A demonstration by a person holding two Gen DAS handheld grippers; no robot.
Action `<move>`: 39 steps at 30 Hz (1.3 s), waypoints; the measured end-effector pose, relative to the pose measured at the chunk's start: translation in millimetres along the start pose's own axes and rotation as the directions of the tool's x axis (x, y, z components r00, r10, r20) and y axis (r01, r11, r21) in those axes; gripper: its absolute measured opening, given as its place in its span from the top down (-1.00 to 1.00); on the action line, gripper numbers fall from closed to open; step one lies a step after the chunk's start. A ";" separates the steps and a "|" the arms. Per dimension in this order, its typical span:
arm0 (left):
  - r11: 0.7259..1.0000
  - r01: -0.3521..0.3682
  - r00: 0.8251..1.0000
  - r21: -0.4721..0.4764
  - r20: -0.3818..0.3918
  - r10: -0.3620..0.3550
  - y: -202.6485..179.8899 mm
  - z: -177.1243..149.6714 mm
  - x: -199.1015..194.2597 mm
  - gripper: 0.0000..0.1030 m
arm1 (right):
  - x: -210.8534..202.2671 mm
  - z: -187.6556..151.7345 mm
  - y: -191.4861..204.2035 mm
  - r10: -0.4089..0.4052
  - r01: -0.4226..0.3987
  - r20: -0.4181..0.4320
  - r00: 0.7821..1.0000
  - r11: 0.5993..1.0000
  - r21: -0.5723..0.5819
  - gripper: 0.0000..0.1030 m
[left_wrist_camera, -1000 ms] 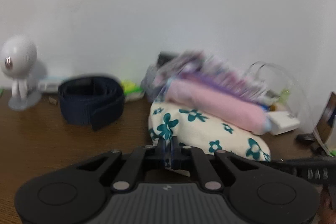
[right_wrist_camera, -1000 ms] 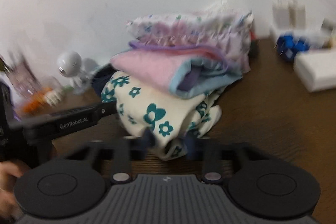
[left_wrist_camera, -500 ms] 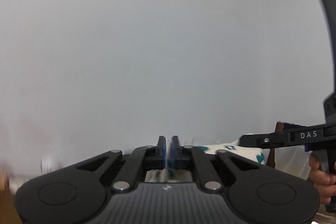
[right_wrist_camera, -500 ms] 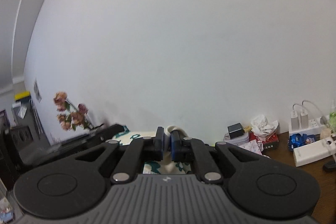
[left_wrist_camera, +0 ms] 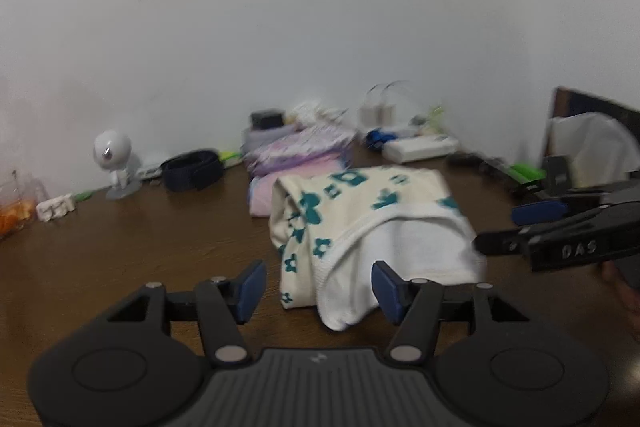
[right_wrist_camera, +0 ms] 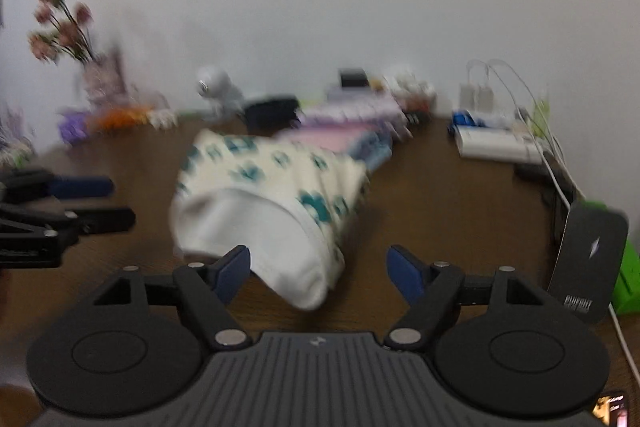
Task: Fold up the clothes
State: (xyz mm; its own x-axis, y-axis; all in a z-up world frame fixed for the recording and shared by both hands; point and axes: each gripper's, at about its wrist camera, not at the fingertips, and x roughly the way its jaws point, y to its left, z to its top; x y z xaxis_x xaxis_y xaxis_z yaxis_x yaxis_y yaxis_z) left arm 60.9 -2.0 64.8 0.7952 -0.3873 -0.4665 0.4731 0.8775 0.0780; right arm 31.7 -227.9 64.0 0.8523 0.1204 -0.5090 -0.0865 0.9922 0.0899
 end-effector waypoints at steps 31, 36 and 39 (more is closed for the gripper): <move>0.988 0.151 0.741 0.008 0.661 -0.118 -40.5 94.4 -327.8 -0.49 | -350.6 123.4 88.8 0.123 0.133 0.654 0.747 0.935 -0.328 0.97; 0.962 0.226 0.741 0.153 0.614 -0.271 -85.7 45.9 -312.2 -0.82 | -338.0 132.1 94.9 0.131 0.110 0.646 0.752 0.941 -0.320 0.97; 0.971 0.112 0.786 0.209 0.580 -0.215 -123.2 38.2 -284.8 -0.85 | -327.9 142.2 98.1 0.138 0.092 0.634 0.761 0.945 -0.315 0.97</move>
State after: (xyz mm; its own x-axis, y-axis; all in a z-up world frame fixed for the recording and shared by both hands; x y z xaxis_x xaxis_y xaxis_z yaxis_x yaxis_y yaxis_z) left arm -209.4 -10.7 221.7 0.7428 -0.6573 0.1275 0.6280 0.7499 0.2079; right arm -183.0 -174.7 361.5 0.9636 0.2078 0.1683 -0.1662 0.9585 -0.2317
